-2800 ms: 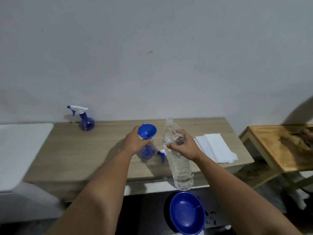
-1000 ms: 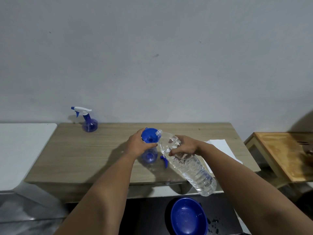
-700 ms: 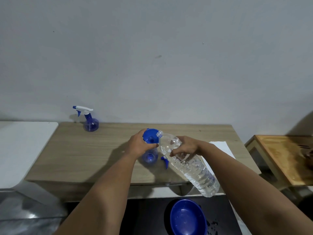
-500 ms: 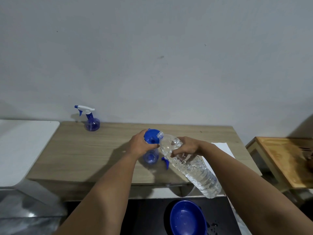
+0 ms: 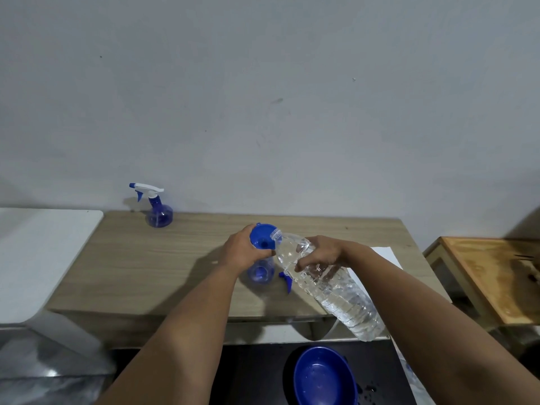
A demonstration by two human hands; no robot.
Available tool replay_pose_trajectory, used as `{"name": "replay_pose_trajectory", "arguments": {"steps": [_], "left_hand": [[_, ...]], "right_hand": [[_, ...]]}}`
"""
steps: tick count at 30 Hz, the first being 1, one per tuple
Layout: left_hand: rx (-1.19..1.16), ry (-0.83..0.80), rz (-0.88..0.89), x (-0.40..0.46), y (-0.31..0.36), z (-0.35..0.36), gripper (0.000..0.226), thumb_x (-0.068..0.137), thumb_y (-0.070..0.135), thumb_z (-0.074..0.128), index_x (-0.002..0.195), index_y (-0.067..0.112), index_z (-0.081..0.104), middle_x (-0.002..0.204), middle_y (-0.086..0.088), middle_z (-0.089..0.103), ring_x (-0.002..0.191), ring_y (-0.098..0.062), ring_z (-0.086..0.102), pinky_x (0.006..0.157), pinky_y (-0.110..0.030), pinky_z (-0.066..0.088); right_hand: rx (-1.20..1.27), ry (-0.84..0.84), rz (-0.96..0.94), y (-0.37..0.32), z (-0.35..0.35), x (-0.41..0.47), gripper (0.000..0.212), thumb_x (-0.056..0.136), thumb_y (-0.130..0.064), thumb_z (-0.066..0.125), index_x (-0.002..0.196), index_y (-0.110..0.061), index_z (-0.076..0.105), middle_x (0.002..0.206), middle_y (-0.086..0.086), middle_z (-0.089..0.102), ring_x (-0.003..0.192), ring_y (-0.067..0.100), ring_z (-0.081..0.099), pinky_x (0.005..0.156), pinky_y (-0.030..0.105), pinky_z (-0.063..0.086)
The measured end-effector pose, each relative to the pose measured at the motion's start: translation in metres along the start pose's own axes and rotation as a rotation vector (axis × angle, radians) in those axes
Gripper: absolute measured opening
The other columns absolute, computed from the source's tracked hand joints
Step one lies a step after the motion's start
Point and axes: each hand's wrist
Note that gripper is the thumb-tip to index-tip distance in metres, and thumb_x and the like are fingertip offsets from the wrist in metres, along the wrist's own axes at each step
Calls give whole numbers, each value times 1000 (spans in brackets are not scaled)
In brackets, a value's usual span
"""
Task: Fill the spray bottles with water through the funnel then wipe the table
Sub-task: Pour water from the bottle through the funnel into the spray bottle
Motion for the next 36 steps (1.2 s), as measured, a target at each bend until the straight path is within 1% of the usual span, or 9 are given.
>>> {"name": "replay_pose_trajectory", "arguments": {"steps": [4, 7, 10, 14, 17, 27, 30, 34, 36], "left_hand": [[-4, 1, 4, -2, 1, -1, 101, 41, 73, 79, 133, 40, 56, 115, 15, 71, 104, -14, 68, 94, -41, 57], [-6, -3, 0, -3, 3, -2, 101, 43, 72, 81, 135, 40, 55, 116, 15, 70, 105, -14, 68, 94, -41, 57], [-15, -9, -8, -4, 3, -2, 103, 42, 71, 82, 136, 40, 54, 117, 13, 70, 105, -15, 68, 94, -41, 57], [-5, -9, -14, -2, 0, -1, 105, 42, 71, 82, 138, 40, 53, 120, 14, 69, 107, -14, 68, 94, -41, 57], [17, -10, -22, -3, 0, -1, 109, 41, 74, 80, 141, 41, 51, 122, 13, 69, 108, -14, 67, 94, -40, 57], [32, -11, -2, -5, 2, -3, 113, 41, 77, 76, 144, 37, 49, 126, 11, 68, 111, -16, 66, 95, -41, 57], [33, -12, -1, -4, 0, -3, 112, 41, 76, 75, 143, 37, 50, 125, 12, 68, 110, -16, 66, 94, -41, 57], [33, -8, -2, -4, 1, -2, 111, 41, 74, 76, 142, 38, 51, 122, 11, 70, 107, -16, 67, 93, -41, 57], [29, -7, -2, -4, 2, -2, 110, 41, 73, 76, 142, 38, 51, 121, 12, 70, 106, -15, 67, 93, -41, 57]], "right_hand": [[19, 1, 19, -2, 1, 0, 24, 85, -17, 84, 104, -13, 69, 64, -7, 67, 50, 4, 63, 50, 22, 55], [-2, -3, 19, -2, 1, 1, 27, 84, -20, 86, 105, -14, 70, 71, -6, 68, 57, 7, 64, 52, 22, 55], [-5, -3, 49, -1, 1, 1, 32, 83, -22, 87, 109, -11, 72, 67, -7, 68, 56, 7, 64, 53, 22, 57], [24, -34, 83, 2, 0, 2, 43, 77, -26, 90, 113, -12, 70, 84, 6, 69, 67, 21, 68, 64, 35, 62], [35, -53, 112, 3, 0, 1, 42, 78, -27, 90, 111, -16, 68, 86, 9, 70, 69, 26, 69, 71, 43, 65], [26, -57, 110, 3, -1, -3, 30, 80, -26, 89, 101, -20, 69, 85, 7, 69, 70, 24, 68, 67, 39, 64], [36, -56, 116, 3, 0, -3, 37, 79, -25, 90, 108, -16, 69, 87, 8, 69, 69, 24, 68, 70, 42, 66], [2, -36, 127, 3, 0, -3, 46, 79, -26, 90, 116, -10, 70, 84, 6, 69, 67, 21, 69, 66, 37, 65], [20, -40, 131, 4, 0, -1, 48, 76, -27, 92, 116, -11, 70, 89, 8, 70, 71, 24, 70, 68, 41, 66]]}}
Point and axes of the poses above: each hand's wrist, its own x-axis towards the middle knuckle, its own z-axis out of the palm, y = z × x
